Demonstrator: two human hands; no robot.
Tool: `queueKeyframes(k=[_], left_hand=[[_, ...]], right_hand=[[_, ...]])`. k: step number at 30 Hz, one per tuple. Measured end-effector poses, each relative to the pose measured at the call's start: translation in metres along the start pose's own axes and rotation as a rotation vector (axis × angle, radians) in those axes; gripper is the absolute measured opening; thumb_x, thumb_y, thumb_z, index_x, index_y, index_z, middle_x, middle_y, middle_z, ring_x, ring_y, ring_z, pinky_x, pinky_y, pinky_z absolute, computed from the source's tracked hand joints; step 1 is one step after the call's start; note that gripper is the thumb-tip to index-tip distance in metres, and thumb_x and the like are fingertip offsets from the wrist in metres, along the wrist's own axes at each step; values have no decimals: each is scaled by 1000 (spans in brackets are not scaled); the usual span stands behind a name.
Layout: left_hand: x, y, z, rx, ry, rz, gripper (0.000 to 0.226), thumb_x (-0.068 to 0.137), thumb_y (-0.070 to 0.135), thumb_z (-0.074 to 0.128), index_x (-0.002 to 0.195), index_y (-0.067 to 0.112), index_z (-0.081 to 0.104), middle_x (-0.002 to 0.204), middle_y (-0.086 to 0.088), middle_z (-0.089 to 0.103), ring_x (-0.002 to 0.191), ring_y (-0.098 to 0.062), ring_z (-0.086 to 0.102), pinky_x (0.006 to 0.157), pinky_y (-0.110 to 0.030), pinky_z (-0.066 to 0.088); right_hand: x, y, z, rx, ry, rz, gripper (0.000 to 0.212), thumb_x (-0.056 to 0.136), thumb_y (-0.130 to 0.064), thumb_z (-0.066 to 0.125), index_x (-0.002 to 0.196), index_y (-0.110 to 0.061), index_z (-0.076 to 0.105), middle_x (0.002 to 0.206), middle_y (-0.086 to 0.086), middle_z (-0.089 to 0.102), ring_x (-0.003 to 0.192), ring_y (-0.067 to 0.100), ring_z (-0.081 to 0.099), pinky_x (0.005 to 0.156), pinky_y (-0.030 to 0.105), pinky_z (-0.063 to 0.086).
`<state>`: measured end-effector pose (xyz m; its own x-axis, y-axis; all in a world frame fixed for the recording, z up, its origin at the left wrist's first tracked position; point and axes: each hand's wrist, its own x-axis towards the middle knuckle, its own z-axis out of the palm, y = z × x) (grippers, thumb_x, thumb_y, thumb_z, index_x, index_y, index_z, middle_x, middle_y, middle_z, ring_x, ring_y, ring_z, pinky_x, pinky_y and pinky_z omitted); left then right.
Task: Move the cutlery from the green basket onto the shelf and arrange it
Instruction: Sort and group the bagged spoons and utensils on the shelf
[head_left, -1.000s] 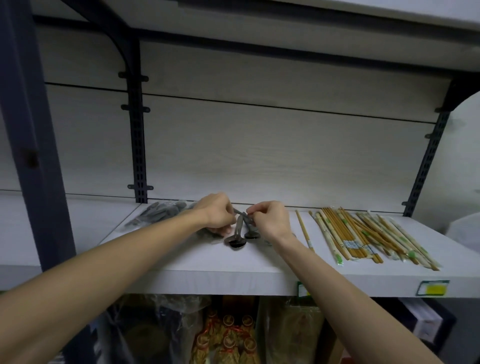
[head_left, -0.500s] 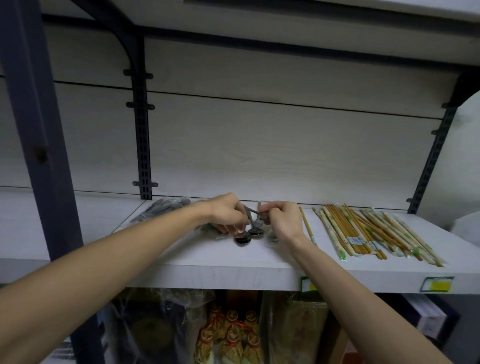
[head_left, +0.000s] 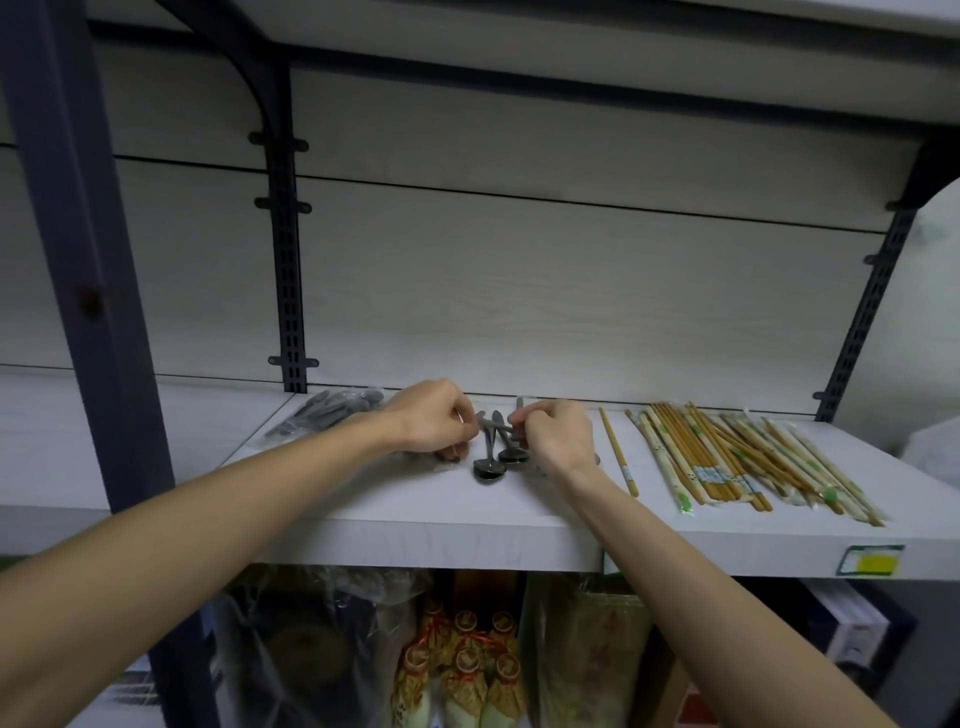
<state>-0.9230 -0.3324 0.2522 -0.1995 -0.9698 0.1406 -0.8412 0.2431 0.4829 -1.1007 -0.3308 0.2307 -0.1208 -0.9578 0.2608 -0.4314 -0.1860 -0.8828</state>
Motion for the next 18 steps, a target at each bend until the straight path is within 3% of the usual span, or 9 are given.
queueKeyframes(k=[3,10,12,15,18], left_hand=[[-3,-3,0,-32,-8,-3,14,92,19,63,88,18,76,72,6,77,67,-10,76,70,-35,64],[-3,-12,-2,40,-31,42,9,82,26,77,91,24,76,73,13,76,76,-8,74,83,-36,59],[-2,-13,-2,94,26,47,11,82,26,76,93,27,77,76,16,75,80,-4,71,83,-32,58],[-3,-15,-2,177,58,64,14,85,31,74,98,29,78,83,17,74,83,-4,66,79,-27,54],[-2,-19,1,230,49,96,15,86,37,72,99,32,78,88,17,74,85,-5,65,79,-28,53]], right_hand=[[-2,1,2,-70,-18,-30,27,86,-11,51,85,3,74,84,18,74,88,33,67,77,39,53],[-2,3,12,-208,-67,-71,25,84,-9,54,84,-10,78,84,7,76,87,26,69,79,32,55],[-1,1,10,-167,-53,-65,25,84,-8,52,83,-7,78,82,8,75,84,26,70,78,36,57],[-1,-2,6,-116,-22,-62,29,85,-6,50,88,-9,78,83,5,75,78,21,68,72,31,55],[1,-3,7,-118,-61,-72,27,84,-9,51,86,-10,78,84,5,76,84,22,69,77,33,57]])
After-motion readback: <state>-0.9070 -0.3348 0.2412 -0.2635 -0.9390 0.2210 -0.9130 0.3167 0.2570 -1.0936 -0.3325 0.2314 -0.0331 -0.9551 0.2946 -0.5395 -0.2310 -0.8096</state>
